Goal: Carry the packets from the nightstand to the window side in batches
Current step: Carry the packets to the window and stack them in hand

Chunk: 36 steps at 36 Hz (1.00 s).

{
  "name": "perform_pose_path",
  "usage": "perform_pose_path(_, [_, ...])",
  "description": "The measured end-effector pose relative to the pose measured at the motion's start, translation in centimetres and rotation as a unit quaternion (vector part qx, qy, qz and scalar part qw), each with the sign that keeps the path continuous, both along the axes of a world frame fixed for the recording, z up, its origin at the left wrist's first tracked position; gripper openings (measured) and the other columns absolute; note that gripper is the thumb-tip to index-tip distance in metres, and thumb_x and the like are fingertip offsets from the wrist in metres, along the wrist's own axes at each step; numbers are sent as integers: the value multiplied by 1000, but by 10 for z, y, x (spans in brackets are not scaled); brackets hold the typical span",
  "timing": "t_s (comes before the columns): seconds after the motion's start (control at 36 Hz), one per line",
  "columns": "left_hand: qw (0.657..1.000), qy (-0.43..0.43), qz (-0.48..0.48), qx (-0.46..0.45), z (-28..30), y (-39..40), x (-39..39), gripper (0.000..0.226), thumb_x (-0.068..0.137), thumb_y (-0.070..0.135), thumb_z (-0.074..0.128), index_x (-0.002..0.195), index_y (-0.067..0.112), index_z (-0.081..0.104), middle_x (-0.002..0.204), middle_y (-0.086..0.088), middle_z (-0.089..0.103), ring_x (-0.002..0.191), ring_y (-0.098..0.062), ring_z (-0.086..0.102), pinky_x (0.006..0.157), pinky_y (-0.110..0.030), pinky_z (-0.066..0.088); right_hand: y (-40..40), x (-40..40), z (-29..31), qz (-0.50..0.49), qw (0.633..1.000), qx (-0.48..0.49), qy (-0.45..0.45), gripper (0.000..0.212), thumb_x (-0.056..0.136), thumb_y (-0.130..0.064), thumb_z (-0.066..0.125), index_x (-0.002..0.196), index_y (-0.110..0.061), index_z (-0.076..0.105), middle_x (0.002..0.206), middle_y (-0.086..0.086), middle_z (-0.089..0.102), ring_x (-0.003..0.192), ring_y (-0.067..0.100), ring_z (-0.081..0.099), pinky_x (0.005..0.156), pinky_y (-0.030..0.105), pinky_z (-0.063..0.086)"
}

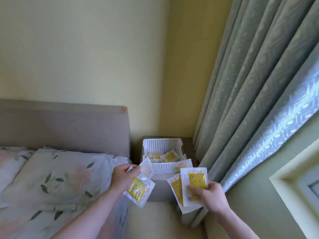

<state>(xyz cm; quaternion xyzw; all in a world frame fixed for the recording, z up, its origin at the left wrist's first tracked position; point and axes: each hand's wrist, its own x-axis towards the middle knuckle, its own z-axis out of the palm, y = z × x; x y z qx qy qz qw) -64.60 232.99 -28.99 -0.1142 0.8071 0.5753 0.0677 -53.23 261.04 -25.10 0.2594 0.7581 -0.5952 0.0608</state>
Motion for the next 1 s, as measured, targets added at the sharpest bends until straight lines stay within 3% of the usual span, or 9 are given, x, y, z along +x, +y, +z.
perform_pose_path(0.17, [999,-48,-18,-7,-38,44,-105,11,79,31,81,80,20,80,75,6,73,70,-14,66,60,-24,48,20,-74,-15,-15,999,-2,-33,18,80,-24,86,90,-11,79,84,-3,80,78,14,77,79,36,63])
perform_pose_path(0.25, [997,-73,-40,-5,-51,69,-149,10,81,27,81,76,20,77,69,4,70,58,-13,56,50,-20,43,30,-113,-25,-19,999,-7,-45,16,79,-22,86,86,-9,80,82,-1,79,78,16,77,79,37,63])
perform_pose_path(0.33, [994,-96,-51,-13,-69,89,-194,12,78,30,83,78,19,77,67,2,67,54,-12,51,50,-21,41,45,-153,-38,-26,998,-14,-57,16,78,-21,86,87,-8,80,83,1,80,79,17,77,81,40,63])
perform_pose_path(0.47, [993,-114,-37,-14,-84,121,-240,19,78,28,85,90,15,79,78,7,67,59,-13,57,44,-18,43,65,-202,-54,-15,997,-4,-74,8,81,-16,81,83,-8,79,80,3,79,78,19,76,75,34,62])
perform_pose_path(0.58, [990,-139,-12,-27,-105,140,-275,28,75,33,88,98,21,76,96,6,69,75,-15,69,47,-20,49,83,-248,-74,4,995,-11,-101,10,80,-20,81,88,-14,81,84,-2,80,83,17,77,86,43,61])
perform_pose_path(0.75, [985,-168,21,-38,-134,146,-299,16,73,30,87,78,22,74,80,-2,74,58,-14,61,48,-22,49,95,-289,-87,-14,991,-10,-134,8,79,-9,81,87,-13,80,82,-2,79,80,17,77,83,47,62])
perform_pose_path(0.83, [986,-159,42,-28,-140,147,-317,24,72,39,85,72,19,73,70,-3,70,54,-19,60,51,-24,48,103,-302,-90,-17,989,3,-147,9,80,-11,81,87,-16,80,81,-5,79,79,15,76,82,44,62])
perform_pose_path(0.92, [983,-180,22,-31,-150,145,-337,47,61,61,77,79,17,70,70,2,67,64,-22,64,60,-25,49,106,-314,-95,-16,988,10,-153,9,80,-14,82,88,-17,80,81,-6,79,79,15,76,81,42,62])
perform_pose_path(1.0, [970,-234,-42,-59,-168,135,-343,54,71,64,78,101,22,60,96,2,70,87,-21,70,69,-28,55,102,-321,-99,-19,987,13,-159,8,82,-16,82,89,-17,79,82,-7,79,78,12,76,79,38,63])
